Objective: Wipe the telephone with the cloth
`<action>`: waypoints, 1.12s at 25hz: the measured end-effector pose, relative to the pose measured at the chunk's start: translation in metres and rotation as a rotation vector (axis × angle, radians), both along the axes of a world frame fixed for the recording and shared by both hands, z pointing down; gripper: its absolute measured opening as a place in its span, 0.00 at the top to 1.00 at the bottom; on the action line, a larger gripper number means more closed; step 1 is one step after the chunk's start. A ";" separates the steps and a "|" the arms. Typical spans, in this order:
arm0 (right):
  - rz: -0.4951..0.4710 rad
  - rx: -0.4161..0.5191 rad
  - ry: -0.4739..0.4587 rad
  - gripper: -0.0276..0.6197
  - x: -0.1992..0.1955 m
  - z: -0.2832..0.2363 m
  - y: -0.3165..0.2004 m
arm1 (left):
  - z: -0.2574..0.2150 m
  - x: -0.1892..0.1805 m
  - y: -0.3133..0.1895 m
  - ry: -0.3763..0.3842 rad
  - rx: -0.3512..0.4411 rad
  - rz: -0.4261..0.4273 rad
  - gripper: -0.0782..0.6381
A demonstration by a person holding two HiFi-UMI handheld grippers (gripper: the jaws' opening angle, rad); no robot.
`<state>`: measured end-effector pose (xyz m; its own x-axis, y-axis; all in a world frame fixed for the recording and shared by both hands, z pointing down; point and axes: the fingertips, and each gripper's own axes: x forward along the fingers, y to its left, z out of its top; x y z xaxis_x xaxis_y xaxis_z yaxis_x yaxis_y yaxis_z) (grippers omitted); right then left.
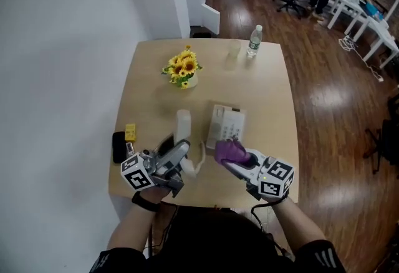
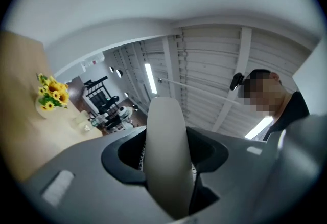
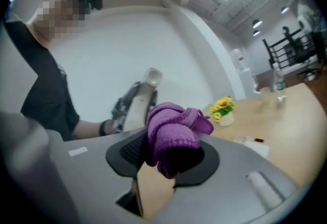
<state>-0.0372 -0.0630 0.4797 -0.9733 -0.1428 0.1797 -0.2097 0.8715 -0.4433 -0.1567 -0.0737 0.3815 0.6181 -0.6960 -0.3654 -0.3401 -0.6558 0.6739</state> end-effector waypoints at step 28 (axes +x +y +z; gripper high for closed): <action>-0.182 0.622 1.071 0.74 -0.065 0.246 -0.161 | 0.104 -0.028 -0.034 -0.246 -0.239 0.031 0.58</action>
